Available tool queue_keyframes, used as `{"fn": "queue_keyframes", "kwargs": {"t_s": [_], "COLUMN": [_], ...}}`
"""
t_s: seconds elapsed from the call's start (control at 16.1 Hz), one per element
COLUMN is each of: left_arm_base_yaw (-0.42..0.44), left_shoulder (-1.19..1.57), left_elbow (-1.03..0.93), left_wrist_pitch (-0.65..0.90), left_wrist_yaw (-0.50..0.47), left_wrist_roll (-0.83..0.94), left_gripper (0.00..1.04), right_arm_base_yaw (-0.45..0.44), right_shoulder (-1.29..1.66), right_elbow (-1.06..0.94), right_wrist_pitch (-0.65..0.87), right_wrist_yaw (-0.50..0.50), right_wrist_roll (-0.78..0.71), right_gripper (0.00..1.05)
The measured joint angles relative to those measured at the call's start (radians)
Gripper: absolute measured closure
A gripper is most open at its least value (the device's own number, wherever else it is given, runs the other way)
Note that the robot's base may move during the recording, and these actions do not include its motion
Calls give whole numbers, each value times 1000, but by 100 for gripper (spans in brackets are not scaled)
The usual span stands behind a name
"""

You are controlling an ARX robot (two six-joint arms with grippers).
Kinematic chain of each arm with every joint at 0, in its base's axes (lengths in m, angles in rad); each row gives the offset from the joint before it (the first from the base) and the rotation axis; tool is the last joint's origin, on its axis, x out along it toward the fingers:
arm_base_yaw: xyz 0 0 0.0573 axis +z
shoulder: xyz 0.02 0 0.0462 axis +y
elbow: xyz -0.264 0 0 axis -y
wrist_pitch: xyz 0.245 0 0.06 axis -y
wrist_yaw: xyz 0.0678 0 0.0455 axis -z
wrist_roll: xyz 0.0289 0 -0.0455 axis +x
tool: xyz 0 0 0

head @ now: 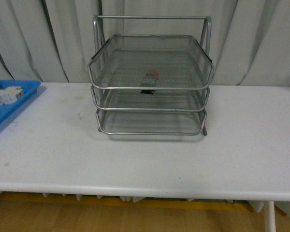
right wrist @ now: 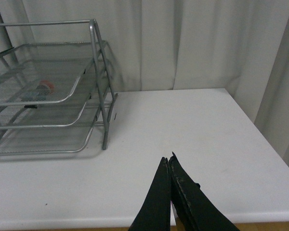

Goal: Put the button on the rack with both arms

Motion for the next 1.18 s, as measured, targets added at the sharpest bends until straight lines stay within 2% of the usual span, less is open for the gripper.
{"fn": "queue_keyframes", "kwargs": {"t_s": [0.56,1.18], "left_arm_base_yaw": [0,0], "left_shoulder": [0,0], "left_elbow": [0,0], "left_wrist_pitch": [0,0], "left_wrist_yaw": [0,0], "left_wrist_roll": [0,0], "left_gripper": [7,7], "right_arm_base_yaw": [0,0], "right_shoulder": [-384,-594], "right_elbow": [-13,-13], "right_wrist_pitch": [-332,-535], "right_wrist_yaw": [0,0], "right_wrist_roll": [0,0], "right_gripper": [103,103]}}
